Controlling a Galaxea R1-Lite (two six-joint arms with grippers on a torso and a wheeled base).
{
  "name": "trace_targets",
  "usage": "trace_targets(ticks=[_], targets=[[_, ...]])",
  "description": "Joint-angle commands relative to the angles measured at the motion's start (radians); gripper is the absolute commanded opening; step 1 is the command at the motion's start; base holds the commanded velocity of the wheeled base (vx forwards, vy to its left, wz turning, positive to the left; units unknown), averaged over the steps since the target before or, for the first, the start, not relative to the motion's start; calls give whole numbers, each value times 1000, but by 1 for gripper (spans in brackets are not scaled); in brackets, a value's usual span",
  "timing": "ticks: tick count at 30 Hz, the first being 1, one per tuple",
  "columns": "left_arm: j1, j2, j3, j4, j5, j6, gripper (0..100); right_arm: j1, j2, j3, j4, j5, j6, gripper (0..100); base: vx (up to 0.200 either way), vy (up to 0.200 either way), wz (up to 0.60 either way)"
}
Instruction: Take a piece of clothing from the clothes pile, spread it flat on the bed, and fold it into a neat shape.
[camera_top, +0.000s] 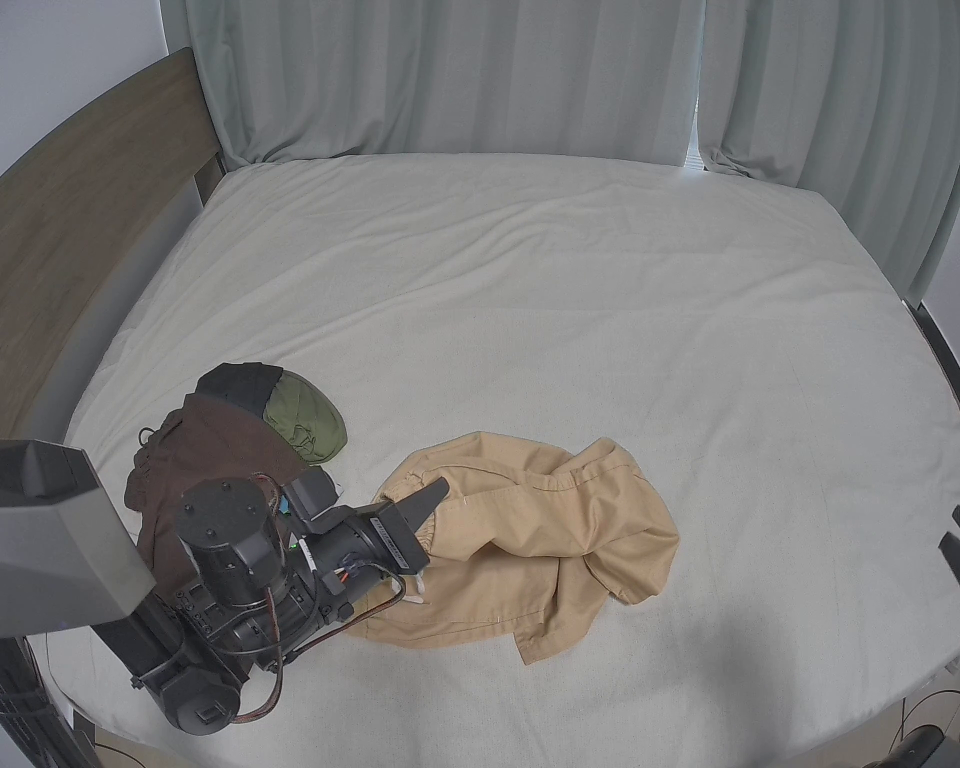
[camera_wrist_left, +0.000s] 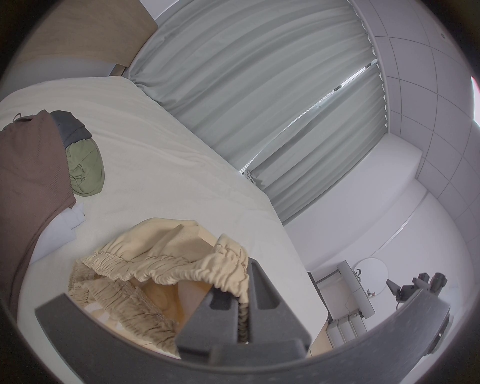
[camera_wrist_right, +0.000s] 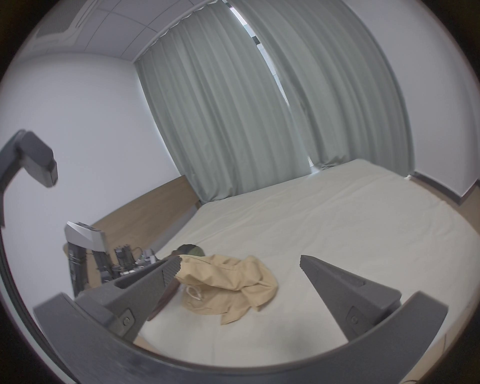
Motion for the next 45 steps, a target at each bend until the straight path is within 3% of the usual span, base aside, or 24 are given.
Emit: trace_targets(ticks=[1,15,27,32,37,45], targets=[[0,-3,-2,0,0,0,0,47,202,-78,-60,67,43,100,0,0,0],[1,-6,-4,0,-1,-2,0,62,497,-141,-280,268,62,100,0,0,0],[4,-4,-4,0,-1,-3,0,70,724,-95,-590,295,95,100,0,0,0],[6,-3,-4,0,-1,-3,0,70,750,-76,-619,295,108,100,0,0,0],[29,-4,-5,0,-3,-3,0,53,851,-64,-649,295,175,100,0,0,0],[66,-3,-5,0,-6,-3,0,50,1052,16,-861,298,256,100,0,0,0]])
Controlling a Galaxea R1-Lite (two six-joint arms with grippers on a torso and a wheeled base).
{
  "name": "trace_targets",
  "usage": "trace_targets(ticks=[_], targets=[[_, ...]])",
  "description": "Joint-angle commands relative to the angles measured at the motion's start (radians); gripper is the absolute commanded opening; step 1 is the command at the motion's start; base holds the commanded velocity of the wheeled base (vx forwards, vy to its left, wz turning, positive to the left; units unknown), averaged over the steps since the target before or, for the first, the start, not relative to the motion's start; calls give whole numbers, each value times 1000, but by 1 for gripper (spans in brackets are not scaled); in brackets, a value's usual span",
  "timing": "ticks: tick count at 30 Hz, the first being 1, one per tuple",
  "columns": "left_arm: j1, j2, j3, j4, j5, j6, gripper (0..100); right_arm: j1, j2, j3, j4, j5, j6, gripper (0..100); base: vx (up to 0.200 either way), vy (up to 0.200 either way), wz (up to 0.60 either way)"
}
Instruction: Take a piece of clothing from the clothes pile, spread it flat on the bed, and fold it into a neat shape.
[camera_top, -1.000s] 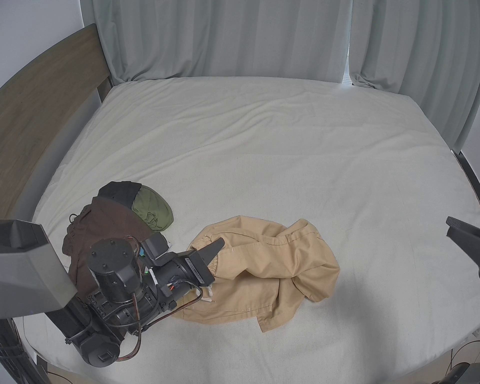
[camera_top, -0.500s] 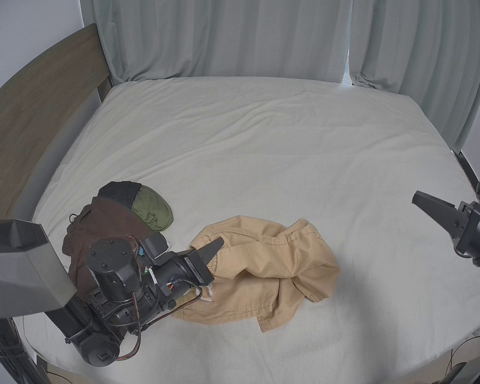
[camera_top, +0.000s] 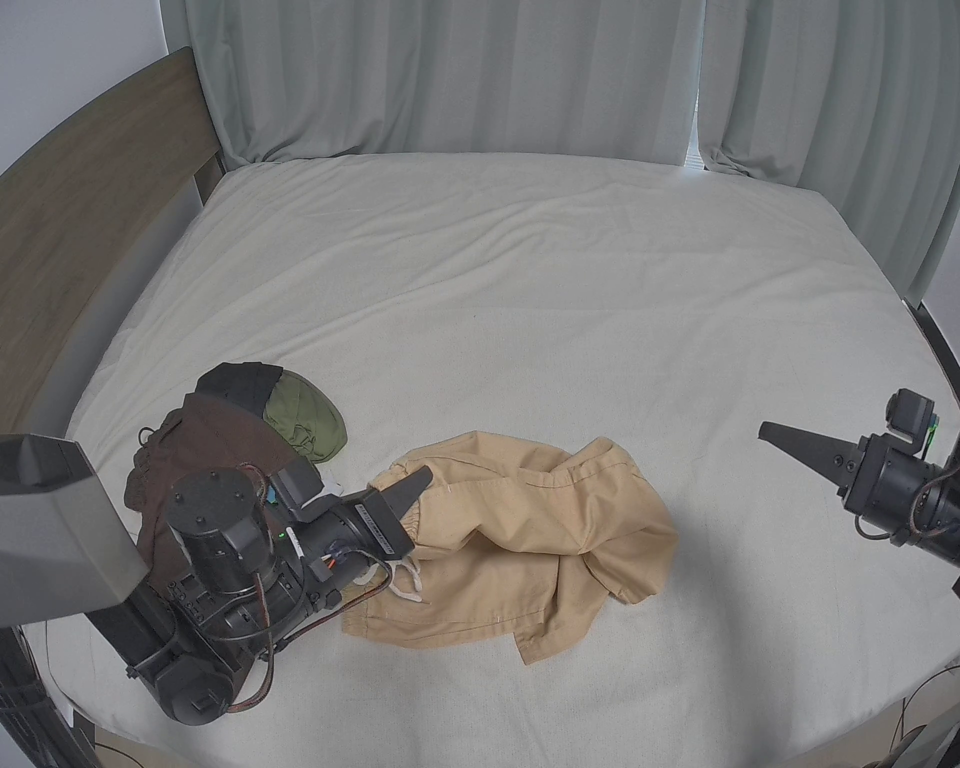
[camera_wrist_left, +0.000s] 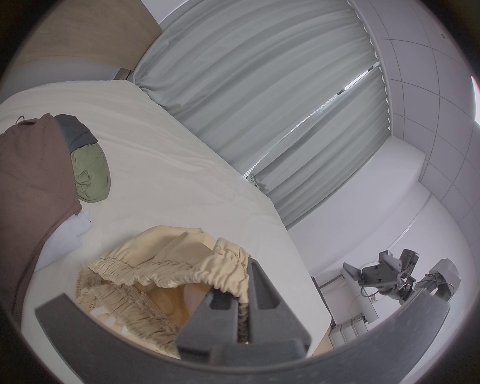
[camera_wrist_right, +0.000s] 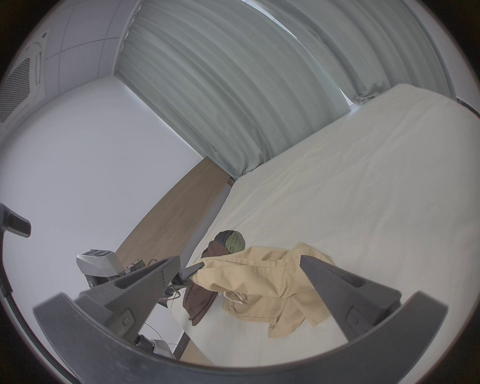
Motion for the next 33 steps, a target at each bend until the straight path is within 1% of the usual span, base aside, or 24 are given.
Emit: trace_targets(ticks=[1,3,6,7,9,14,17,20,26,29,33], targets=[[28,1,0,-1,-2,0,0,-5,168,51,-99,-1,26,100,0,0,0],[37,1,-2,-1,-5,0,0,-3,222,73,-158,-1,35,100,0,0,0],[51,-1,0,-1,-13,0,0,3,256,83,-196,-1,55,100,0,0,0],[67,-1,0,-1,-19,0,0,4,285,86,-230,-1,84,100,0,0,0],[86,-1,1,-1,-24,0,0,4,308,89,-250,-1,103,100,0,0,0],[133,-1,3,-1,-48,0,0,6,388,103,-299,-2,115,100,0,0,0],[144,1,1,-1,-50,0,0,6,423,105,-328,-4,115,100,0,0,0],[147,1,0,-1,-50,0,0,3,517,126,-414,-5,123,100,0,0,0],[163,1,0,-1,-50,1,0,0,658,159,-576,-7,179,100,0,0,0],[178,1,-2,-1,-50,1,0,-5,721,162,-592,-5,182,100,0,0,0],[190,-2,-5,-1,-54,1,0,0,748,160,-592,-5,185,100,0,0,0]])
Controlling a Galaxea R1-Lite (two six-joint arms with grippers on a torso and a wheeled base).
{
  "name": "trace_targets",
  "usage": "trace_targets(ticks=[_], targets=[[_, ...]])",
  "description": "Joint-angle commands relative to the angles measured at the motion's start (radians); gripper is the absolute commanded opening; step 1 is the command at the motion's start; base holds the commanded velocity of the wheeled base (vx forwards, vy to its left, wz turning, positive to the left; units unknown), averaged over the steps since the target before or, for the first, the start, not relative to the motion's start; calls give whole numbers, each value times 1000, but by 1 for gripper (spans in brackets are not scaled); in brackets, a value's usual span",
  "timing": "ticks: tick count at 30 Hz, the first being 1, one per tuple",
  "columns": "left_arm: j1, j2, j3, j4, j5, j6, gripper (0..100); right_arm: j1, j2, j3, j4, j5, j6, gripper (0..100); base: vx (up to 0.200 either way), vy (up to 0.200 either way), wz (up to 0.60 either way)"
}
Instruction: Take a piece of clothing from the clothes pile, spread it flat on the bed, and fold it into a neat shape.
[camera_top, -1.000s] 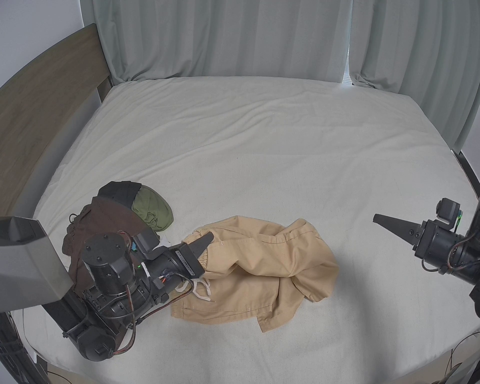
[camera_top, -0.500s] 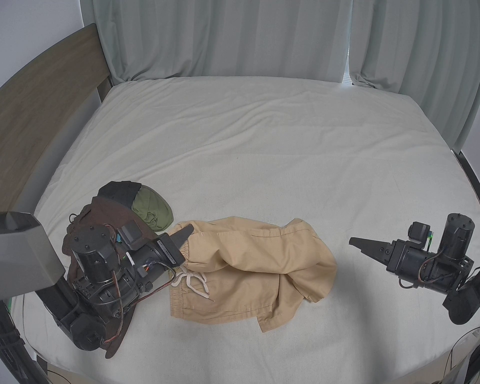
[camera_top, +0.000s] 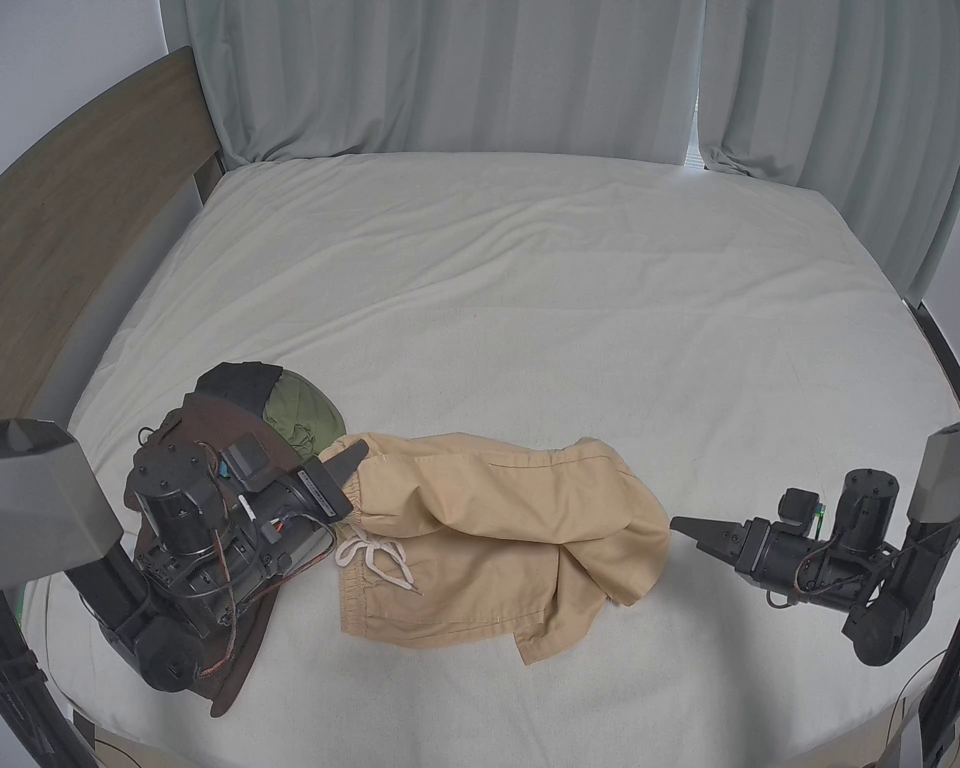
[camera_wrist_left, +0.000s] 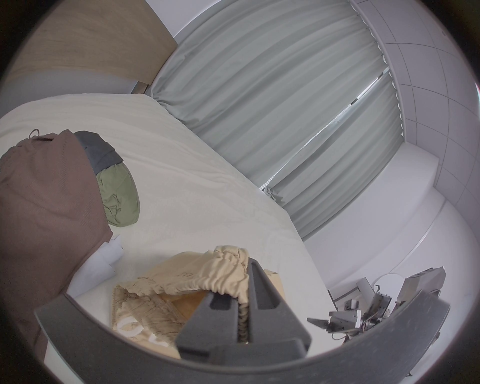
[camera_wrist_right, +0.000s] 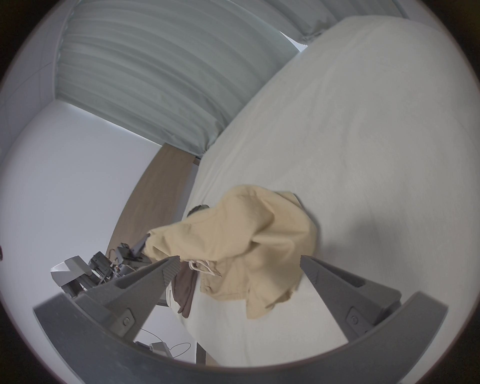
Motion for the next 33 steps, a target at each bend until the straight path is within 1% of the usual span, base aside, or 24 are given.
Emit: trace_targets(ticks=[1,9,19,28,29,33], targets=[[16,-2,-3,-1,-3,0,0,3,91,4,-7,2,5,100,0,0,0],[19,-1,-4,-1,-3,1,0,6,150,-17,-8,1,18,100,0,0,0],[12,-2,-4,-1,-3,1,0,57,220,-86,-10,1,70,100,0,0,0],[10,-2,-6,-1,-3,1,0,84,222,-131,-11,1,105,100,0,0,0],[10,-4,-6,-2,-4,1,0,84,222,-134,-11,1,105,0,0,0,0],[10,-4,-6,-1,-3,1,0,84,225,-149,-11,1,105,0,0,0,0]])
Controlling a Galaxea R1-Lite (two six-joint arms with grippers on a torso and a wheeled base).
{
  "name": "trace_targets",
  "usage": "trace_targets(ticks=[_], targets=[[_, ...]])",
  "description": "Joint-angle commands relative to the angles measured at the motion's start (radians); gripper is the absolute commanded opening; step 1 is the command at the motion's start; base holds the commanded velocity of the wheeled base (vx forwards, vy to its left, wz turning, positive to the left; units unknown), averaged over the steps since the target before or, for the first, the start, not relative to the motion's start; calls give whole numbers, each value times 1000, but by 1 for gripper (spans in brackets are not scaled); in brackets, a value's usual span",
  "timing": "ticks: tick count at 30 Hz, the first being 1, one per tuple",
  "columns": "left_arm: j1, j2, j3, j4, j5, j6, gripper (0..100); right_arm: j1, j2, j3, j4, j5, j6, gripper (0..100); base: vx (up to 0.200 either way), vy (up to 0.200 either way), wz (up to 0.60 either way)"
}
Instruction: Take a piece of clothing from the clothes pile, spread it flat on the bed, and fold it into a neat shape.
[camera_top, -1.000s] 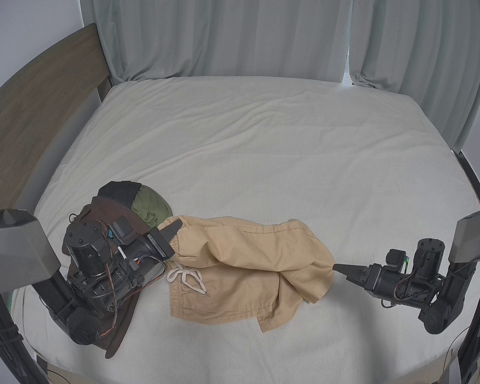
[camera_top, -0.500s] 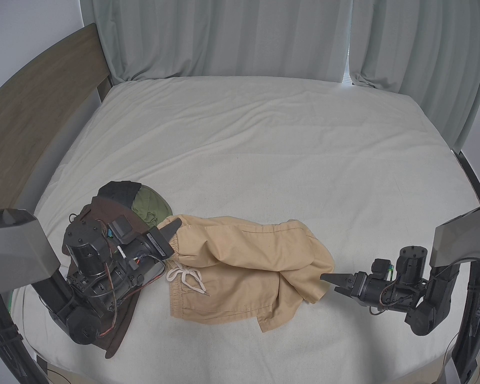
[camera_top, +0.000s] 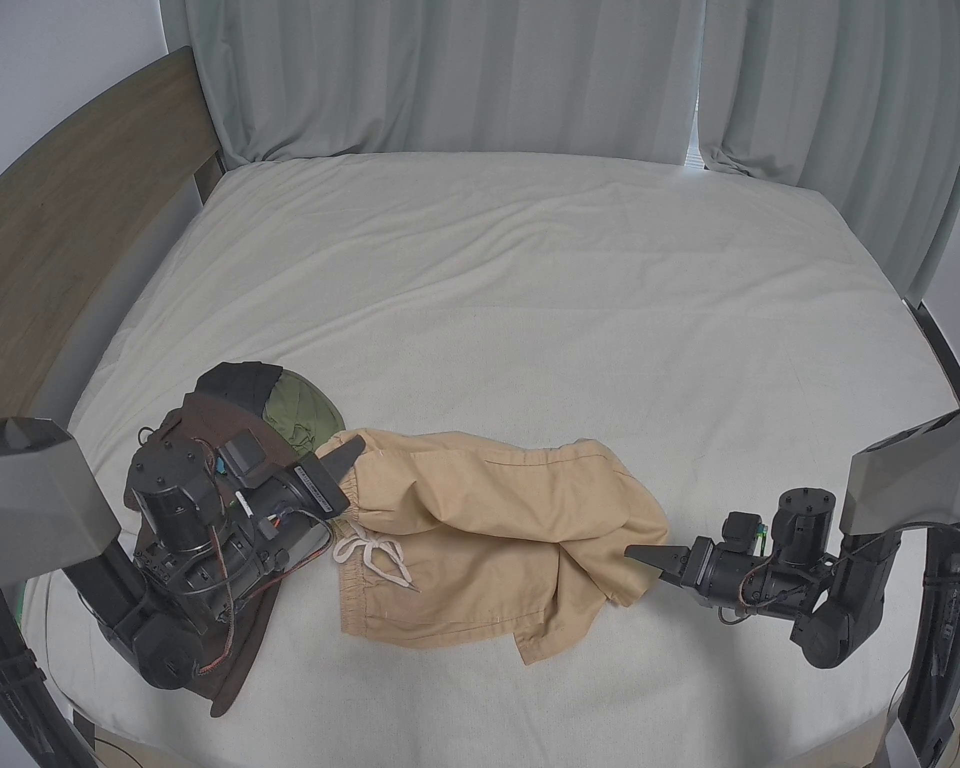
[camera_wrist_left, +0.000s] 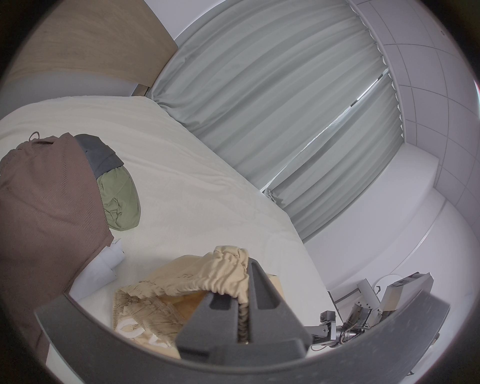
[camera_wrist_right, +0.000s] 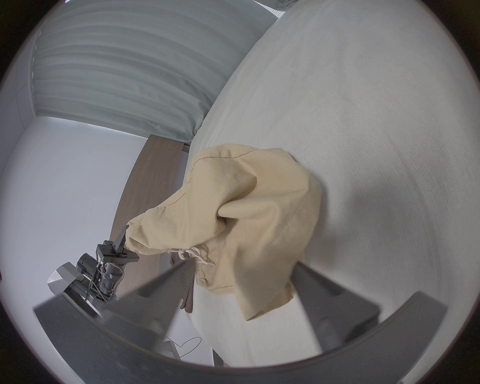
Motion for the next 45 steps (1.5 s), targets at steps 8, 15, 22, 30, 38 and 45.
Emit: trace_targets(ticks=[8,15,22,30,38,45], targets=[[2,1,-6,-2,-1,-2,0,6,-23,-5,-5,2,2,0,0,0,0],[9,9,-26,-2,-1,-2,0,52,-247,77,1,20,5,0,0,0,0],[17,13,-37,-1,1,-3,0,118,-281,175,3,100,14,0,0,0,0],[40,15,-48,-1,-1,-3,0,171,-161,213,3,120,6,0,0,0,0],[40,17,-48,-1,-1,-3,0,162,-75,213,3,119,-57,0,0,0,0],[40,15,-49,-2,-1,-3,0,157,-57,212,1,109,-101,100,0,0,0]])
